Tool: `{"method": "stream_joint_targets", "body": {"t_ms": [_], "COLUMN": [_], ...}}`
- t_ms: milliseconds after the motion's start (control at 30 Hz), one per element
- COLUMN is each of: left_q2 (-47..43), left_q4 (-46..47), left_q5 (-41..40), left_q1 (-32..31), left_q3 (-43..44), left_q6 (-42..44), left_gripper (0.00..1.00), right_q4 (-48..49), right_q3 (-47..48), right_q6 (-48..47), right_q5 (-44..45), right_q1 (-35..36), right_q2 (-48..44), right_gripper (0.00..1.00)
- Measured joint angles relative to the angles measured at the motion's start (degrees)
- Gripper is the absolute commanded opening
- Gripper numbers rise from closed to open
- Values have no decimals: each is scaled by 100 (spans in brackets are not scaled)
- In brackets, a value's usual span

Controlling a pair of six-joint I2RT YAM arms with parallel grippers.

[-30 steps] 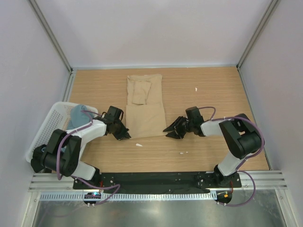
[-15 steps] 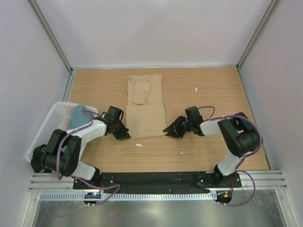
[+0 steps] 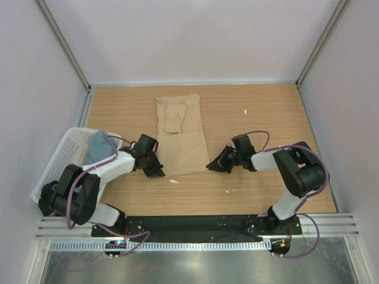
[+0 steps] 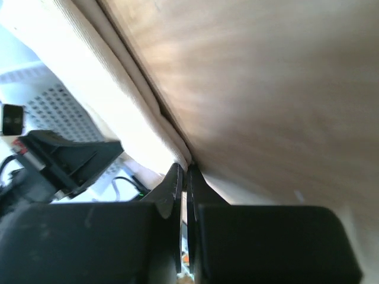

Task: Fold and stack the t-shirts
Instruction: Fold the tshirt

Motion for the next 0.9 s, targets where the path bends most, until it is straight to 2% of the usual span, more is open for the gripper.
{"method": "stream_joint_targets", "body": {"t_ms": [133,333,633,733,900], "left_q2": [-560,-2135,-4334,-4680,-4557], "left_q4": [-439,-909,-1685,-1926,-2293], "left_q5": [-101,-136,-168,-219,-343], "left_q1": [-444,-986,-2323,-2728,-2979], "left_q3": [-31,-522,-1403,-1451,-1248], "left_q6": [33,-214,-1447,-1818,-2124], "left_gripper": [0,0,0,0,0], "right_q4": [-577,-1781,-3167,-3534,-3936], "right_q3": [-308,-1064,-2000,-1993,-1738], "right_q6": [-358,-546,326,654,920], "right_q5": [321,973,1657,1895,2094], "right_q1": [212,992,2459,2907,3228], "right_q2": [-673,-2277,-5086,-5543,-5519], "right_gripper": [1,2,1,2,1]}}
